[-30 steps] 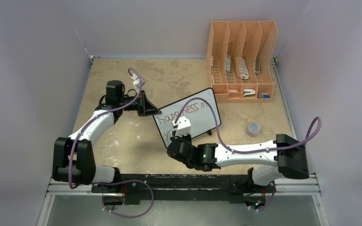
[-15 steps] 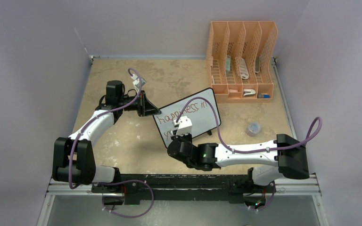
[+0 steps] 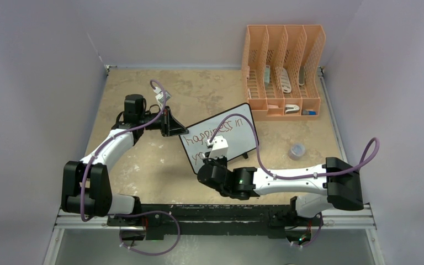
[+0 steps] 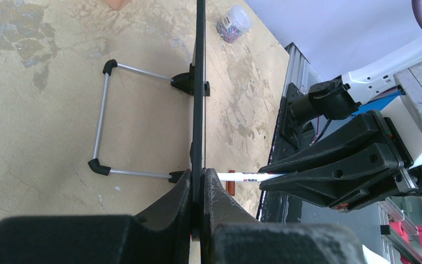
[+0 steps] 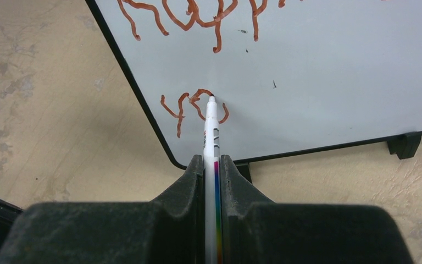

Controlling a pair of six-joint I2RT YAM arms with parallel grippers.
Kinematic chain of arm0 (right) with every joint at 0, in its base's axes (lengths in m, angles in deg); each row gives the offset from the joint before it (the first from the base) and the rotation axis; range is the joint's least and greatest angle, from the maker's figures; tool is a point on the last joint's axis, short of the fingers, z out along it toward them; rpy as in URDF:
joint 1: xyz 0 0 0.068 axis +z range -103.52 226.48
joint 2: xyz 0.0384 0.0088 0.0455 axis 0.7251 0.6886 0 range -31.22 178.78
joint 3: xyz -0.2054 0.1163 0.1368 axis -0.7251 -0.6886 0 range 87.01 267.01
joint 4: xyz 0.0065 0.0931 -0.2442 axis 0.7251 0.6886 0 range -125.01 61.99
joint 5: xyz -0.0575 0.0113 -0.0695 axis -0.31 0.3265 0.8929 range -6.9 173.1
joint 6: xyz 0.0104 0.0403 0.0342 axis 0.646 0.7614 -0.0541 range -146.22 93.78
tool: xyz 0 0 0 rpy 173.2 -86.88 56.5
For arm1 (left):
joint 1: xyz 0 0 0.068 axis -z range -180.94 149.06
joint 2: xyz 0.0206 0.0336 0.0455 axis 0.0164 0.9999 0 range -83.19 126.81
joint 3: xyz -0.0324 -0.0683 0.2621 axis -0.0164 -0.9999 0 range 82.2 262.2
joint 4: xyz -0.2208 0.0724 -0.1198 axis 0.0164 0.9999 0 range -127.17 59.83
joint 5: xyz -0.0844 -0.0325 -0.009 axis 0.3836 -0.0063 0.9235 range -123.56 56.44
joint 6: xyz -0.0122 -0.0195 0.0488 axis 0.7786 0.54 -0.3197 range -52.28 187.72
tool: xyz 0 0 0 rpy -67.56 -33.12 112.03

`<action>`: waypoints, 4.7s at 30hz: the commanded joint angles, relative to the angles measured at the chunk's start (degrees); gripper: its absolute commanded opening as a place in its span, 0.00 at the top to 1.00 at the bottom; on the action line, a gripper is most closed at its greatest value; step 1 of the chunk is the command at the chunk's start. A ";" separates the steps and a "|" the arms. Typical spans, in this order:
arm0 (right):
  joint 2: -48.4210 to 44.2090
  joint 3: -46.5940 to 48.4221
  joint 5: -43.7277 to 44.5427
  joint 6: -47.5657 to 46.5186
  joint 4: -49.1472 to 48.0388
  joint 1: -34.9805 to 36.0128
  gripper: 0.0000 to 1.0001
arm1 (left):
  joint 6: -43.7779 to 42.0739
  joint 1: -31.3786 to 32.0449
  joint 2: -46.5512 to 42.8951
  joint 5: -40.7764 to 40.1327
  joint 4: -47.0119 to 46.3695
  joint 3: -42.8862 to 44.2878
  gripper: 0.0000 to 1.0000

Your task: Write a sentence on the whiteboard

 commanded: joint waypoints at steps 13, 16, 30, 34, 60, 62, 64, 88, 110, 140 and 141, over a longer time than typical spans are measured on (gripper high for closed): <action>-1.80 -2.13 1.38 3.99 3.67 -0.78 1.00 | -1.91 0.81 1.04 -3.98 2.30 -0.11 1.00; -1.83 -2.32 1.17 4.27 3.91 -0.80 1.00 | -1.91 0.81 1.06 -4.03 2.26 -0.09 1.00; -7.99 -3.37 0.43 -1.39 -0.53 -0.69 1.00 | -1.91 0.81 1.21 -4.08 2.18 -0.05 1.00; -8.02 -4.10 -0.02 -2.65 -1.75 -0.75 1.00 | -1.91 0.81 1.13 -4.12 2.25 -0.12 1.00; -3.67 -3.38 0.66 -4.93 -4.90 -1.81 1.00 | -1.91 0.81 1.13 -4.11 2.39 -0.06 1.00; -3.54 -3.45 0.71 -4.91 -4.96 -1.91 1.00 | -1.96 0.81 1.12 -4.09 2.40 -0.13 1.00; -3.34 -3.45 0.40 -5.16 -5.11 -2.08 1.00 | -1.92 0.81 1.13 -3.99 2.39 -0.11 1.00; -3.15 -5.12 -2.10 -1.47 -1.62 -2.11 1.00 | -1.91 0.81 1.25 -4.12 2.31 -0.13 1.00; -5.31 -6.56 -2.13 2.12 2.97 -2.08 1.00 | -1.91 0.81 1.22 -4.11 2.39 -0.09 1.00; -5.51 -3.26 3.51 -3.48 -1.83 -2.19 1.00 | -1.91 0.81 1.31 -4.10 2.40 -0.10 1.00; -5.63 -3.29 3.53 -3.78 -2.27 -2.19 1.00 | -1.91 0.81 1.24 -4.12 2.40 -0.13 1.00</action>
